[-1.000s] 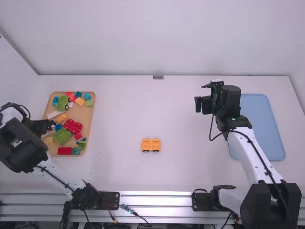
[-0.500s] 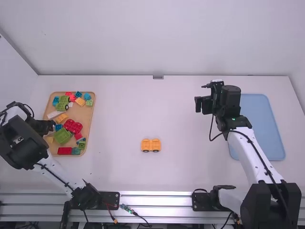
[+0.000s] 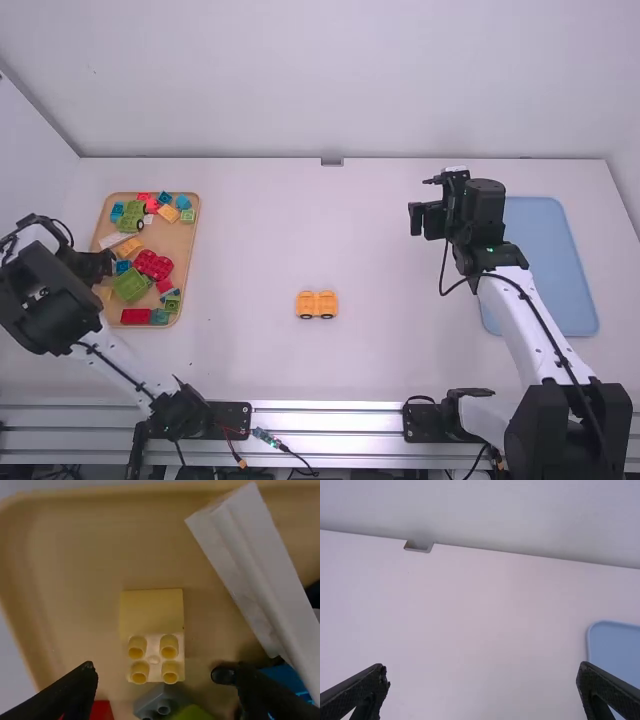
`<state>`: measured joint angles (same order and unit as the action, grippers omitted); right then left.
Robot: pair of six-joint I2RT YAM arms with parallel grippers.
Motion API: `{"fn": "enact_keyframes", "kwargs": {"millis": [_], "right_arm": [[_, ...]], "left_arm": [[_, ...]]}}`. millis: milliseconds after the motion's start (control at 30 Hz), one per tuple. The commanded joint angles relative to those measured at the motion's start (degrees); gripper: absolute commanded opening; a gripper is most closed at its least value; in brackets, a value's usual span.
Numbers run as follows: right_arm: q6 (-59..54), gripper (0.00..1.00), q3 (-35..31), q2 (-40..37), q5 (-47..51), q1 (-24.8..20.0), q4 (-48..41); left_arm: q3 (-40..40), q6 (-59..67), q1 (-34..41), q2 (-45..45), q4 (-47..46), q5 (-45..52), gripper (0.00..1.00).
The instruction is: Assemble lego blocks to make yellow taxi
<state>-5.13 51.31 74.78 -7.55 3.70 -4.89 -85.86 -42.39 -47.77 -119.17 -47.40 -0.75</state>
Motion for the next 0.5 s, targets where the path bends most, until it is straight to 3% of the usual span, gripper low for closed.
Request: {"fn": "enact_keyframes", "kwargs": {"millis": [0,467], "right_arm": [[-0.05,0.99,1.03,0.06,-0.11,0.11,0.17],[-0.23,0.99,1.03,0.06,-0.11,0.11,0.17]], "left_arm": [[0.81,0.2,0.26,-1.38,-0.55,-1.07,0.71],[5.25,-2.32,0.63,-1.38,3.58,-3.91,0.72]]}}
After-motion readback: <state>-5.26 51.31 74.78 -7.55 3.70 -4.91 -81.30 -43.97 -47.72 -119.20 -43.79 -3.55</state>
